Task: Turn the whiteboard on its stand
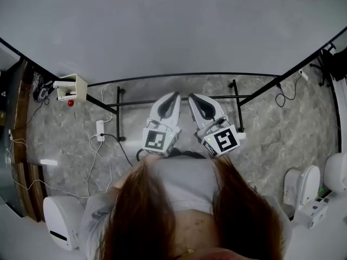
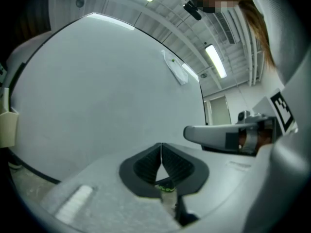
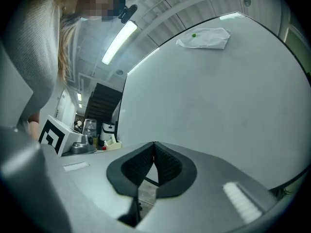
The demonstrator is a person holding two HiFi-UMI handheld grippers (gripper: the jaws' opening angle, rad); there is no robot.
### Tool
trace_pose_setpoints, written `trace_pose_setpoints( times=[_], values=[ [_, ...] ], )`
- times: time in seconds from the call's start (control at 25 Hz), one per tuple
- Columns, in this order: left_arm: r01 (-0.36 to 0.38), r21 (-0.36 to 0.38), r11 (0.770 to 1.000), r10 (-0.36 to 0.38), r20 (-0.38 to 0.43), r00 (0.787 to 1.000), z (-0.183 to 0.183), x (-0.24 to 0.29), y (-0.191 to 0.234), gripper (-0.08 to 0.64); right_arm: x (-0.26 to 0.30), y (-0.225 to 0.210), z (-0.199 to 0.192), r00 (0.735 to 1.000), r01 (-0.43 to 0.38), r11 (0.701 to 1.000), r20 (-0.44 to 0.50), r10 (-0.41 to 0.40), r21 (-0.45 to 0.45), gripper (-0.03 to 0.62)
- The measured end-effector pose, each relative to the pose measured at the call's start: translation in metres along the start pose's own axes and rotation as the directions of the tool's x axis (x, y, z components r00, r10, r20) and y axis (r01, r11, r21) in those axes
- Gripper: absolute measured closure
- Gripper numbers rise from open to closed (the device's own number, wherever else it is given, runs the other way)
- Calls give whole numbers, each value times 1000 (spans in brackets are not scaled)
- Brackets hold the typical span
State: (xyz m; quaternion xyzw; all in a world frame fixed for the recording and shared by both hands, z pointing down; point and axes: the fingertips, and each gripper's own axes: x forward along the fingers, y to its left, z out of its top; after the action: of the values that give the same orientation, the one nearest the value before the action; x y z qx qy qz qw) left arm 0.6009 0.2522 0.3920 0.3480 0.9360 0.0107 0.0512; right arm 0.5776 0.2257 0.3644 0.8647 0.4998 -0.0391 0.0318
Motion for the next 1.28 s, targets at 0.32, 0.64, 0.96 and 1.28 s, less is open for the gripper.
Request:
trace_pose_setpoints(
  times=[0.32,0.64,0.96,1.28],
  values=[
    [68,-26,997,-69,-14,998,-8,44,-8,561,7,-34,1,999,49,997,12,-49,55,598],
    [111,-12,994,-111,-11,994,-18,101,-63,561,-39,-108,2,994,107,994,31,-108,32,598],
    [64,-7,998,-64,-11,998,-46,222,-178,560,-127,-234,0,1000,7,1000,28,-7,13,598],
    [17,-9,1000,-17,14,1000,-27,314,-275,560,-203,-342,34,998,-57,998,6,57,-19,598]
  ],
)
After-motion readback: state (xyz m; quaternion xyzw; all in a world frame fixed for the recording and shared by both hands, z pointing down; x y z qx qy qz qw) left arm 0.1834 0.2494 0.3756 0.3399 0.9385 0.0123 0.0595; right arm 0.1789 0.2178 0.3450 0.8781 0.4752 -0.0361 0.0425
